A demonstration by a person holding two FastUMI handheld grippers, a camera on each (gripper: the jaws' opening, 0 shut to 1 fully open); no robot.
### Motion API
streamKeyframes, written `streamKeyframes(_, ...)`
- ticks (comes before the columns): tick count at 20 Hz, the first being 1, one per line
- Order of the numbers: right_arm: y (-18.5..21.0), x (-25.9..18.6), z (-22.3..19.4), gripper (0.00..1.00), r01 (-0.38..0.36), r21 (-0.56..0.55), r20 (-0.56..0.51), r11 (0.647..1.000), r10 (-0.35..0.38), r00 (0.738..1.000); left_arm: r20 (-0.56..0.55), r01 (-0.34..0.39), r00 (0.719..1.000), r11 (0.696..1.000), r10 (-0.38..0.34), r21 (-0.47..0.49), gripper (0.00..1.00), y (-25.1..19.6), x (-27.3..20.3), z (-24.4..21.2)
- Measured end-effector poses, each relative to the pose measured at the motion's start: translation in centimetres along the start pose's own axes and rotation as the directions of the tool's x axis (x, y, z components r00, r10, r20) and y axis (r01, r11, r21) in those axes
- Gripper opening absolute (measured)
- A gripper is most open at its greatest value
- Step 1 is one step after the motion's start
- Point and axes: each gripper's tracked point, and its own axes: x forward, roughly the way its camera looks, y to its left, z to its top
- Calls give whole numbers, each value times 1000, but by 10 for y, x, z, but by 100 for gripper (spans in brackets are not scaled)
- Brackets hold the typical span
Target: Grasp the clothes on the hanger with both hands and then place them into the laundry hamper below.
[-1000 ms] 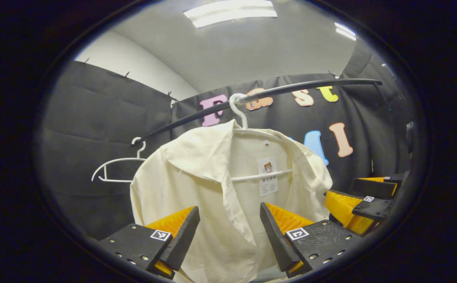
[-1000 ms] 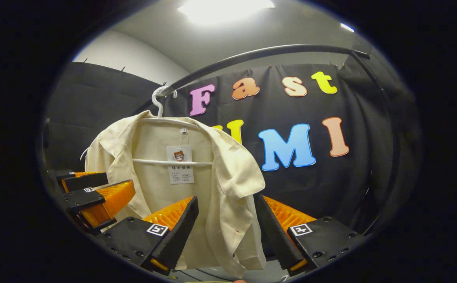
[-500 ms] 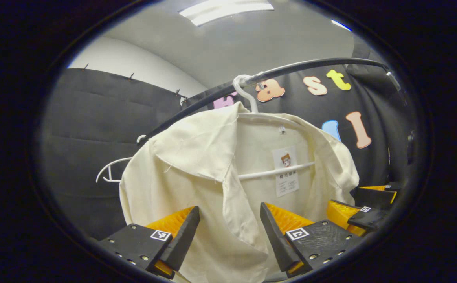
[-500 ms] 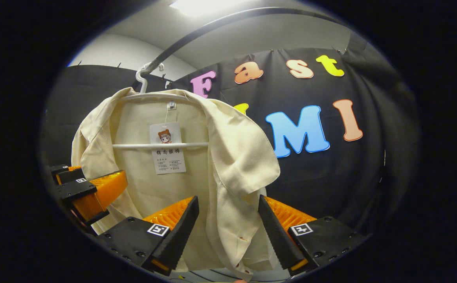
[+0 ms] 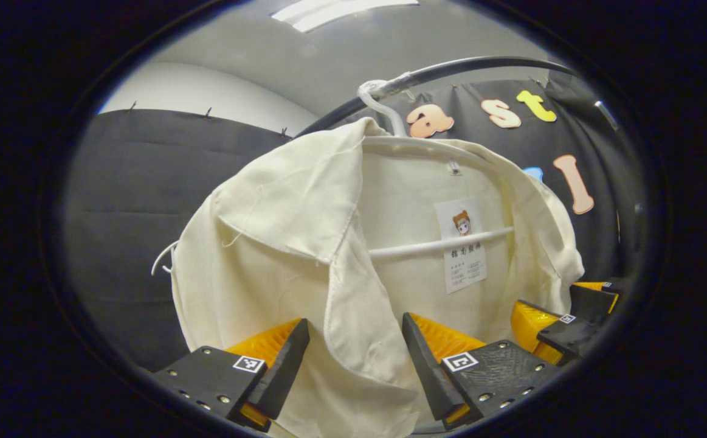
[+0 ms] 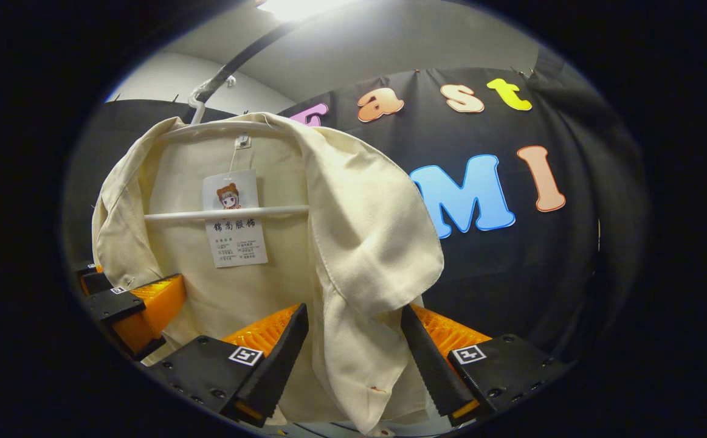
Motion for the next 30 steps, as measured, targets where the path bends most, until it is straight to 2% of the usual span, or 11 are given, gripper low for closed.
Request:
streamKeyframes(1,0,3,0,96,2,6,-3,1000,-2,1000,-2,-5,1000,1000,5,3,79,2,1,0)
streamKeyframes(3,-2,12,0,76,22,5,-9,1000,-22,1000,-15,0,1000,1000,0,10,68,2,2,-2)
streamKeyframes(4,-1,16,1,60,26,-1,-13,1000,-26,1000,-14,-20,1000,1000,20,16,66,6,1,-1)
streamKeyframes(5,-2,18,1,51,33,-13,-17,999,-33,999,-16,-27,1000,1000,27,13,49,8,-2,0)
streamKeyframes(6,-7,17,3,29,60,-37,-9,998,-60,998,-20,-13,1000,1000,13,6,33,9,3,-2)
streamKeyframes(7,-13,14,8,16,92,-59,10,994,-92,996,-21,14,1000,1000,-14,3,32,9,0,0)
streamKeyframes(8,-11,11,10,5,84,-73,15,994,-83,996,-24,28,999,1000,-28,-5,20,12,0,-4)
streamKeyframes(9,-9,8,10,3,80,-80,17,994,-79,997,-23,52,998,998,-53,-19,8,12,2,-2)
streamKeyframes(11,-20,4,14,1,120,-89,30,989,-118,993,-9,33,999,999,-33,-23,1,24,-6,4)
streamKeyframes(22,-83,-27,73,1,316,-98,206,944,-291,934,139,-52,989,998,46,34,0,90,-61,66)
streamKeyframes(30,-108,-30,118,1,374,-86,314,924,-331,890,227,-92,971,995,80,43,2,127,-69,117)
